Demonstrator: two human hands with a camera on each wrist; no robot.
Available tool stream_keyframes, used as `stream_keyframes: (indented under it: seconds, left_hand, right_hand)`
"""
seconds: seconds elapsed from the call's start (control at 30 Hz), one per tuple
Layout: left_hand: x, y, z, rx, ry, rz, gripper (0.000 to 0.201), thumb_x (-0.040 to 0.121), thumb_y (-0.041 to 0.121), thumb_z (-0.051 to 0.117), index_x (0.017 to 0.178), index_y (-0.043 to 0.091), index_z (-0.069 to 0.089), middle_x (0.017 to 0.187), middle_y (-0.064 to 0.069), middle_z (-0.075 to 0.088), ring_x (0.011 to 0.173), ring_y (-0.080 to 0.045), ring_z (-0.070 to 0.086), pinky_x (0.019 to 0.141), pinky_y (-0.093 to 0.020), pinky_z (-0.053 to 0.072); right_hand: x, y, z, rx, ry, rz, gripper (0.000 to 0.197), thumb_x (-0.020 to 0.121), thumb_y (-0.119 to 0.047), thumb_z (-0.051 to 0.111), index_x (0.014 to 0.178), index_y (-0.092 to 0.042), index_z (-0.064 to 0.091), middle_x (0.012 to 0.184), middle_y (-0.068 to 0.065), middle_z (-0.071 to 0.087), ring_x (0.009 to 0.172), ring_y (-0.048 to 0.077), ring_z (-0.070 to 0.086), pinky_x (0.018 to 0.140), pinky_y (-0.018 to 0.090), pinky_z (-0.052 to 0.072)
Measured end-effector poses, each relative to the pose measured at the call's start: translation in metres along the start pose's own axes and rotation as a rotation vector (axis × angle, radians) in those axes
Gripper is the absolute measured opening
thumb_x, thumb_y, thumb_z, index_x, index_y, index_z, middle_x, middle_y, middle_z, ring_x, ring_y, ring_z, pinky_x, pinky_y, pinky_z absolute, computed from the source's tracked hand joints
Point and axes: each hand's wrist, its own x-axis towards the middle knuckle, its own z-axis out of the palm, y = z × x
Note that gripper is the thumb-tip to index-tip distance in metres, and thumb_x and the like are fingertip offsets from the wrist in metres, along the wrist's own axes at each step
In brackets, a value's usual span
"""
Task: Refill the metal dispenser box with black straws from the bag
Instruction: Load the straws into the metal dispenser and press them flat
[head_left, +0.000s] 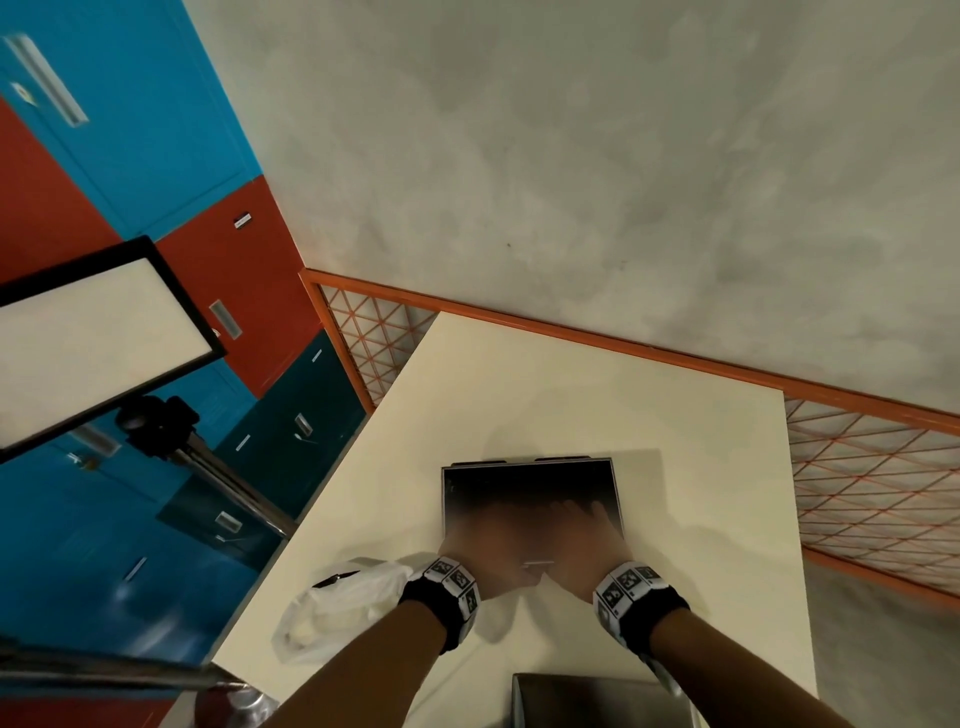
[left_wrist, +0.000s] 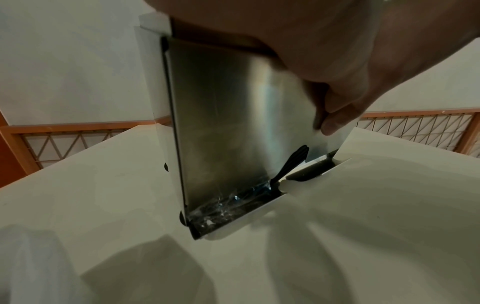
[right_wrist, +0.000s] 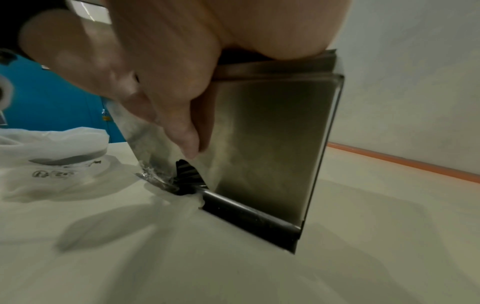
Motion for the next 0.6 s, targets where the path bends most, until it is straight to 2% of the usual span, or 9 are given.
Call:
stream_keyframes:
  seconds: [0.13,0.3,0.37,0.5,0.6]
  left_hand:
    - [-0.003,0.001,0.007,0.003,0.021,0.000,0.065,0.072,0.063,0.052,0.117,0.017,0.055,0.116,0.000,0.058,0.107,-0.022,0.054,0.092,-0.037,0.047]
    - [-0.009,0.004,0.007,-0.017,0.017,0.004,0.074,0.074,0.065,0.049,0.131,0.017,0.050,0.132,0.001,0.051,0.120,-0.021,0.049,0.104,-0.041,0.041]
    - [-0.010,0.004,0.005,-0.024,0.053,0.019,0.072,0.074,0.064,0.050,0.129,0.018,0.051,0.131,0.002,0.048,0.118,-0.020,0.048,0.101,-0.041,0.042]
    - [-0.010,0.001,0.005,-0.004,0.115,0.059,0.060,0.073,0.064,0.057,0.114,0.019,0.054,0.117,0.001,0.051,0.105,-0.022,0.050,0.089,-0.042,0.045]
    - [-0.008,-0.001,0.004,-0.027,0.098,0.053,0.059,0.075,0.064,0.057,0.113,0.020,0.055,0.113,0.002,0.054,0.103,-0.021,0.052,0.088,-0.039,0.048]
  right_hand:
    - [-0.005,0.000,0.001,0.012,0.015,-0.006,0.048,0.065,-0.046,0.058,0.106,-0.021,0.058,0.094,-0.001,0.062,0.089,0.023,0.059,0.076,0.046,0.045]
    - [-0.010,-0.001,0.004,0.028,0.003,-0.010,0.056,0.067,-0.045,0.057,0.116,-0.018,0.059,0.114,0.003,0.062,0.101,0.025,0.059,0.086,0.051,0.046]
    - [-0.010,-0.001,0.002,0.027,-0.006,-0.001,0.055,0.068,-0.044,0.054,0.115,-0.017,0.061,0.114,0.003,0.063,0.100,0.024,0.061,0.088,0.051,0.047]
    - [-0.007,0.000,0.000,0.016,-0.016,0.003,0.052,0.070,-0.046,0.043,0.109,-0.018,0.064,0.105,0.002,0.062,0.095,0.024,0.061,0.087,0.051,0.046]
    - [-0.005,0.001,0.002,-0.004,-0.007,-0.003,0.057,0.071,-0.050,0.043,0.115,-0.018,0.061,0.110,0.001,0.061,0.100,0.023,0.059,0.089,0.052,0.043]
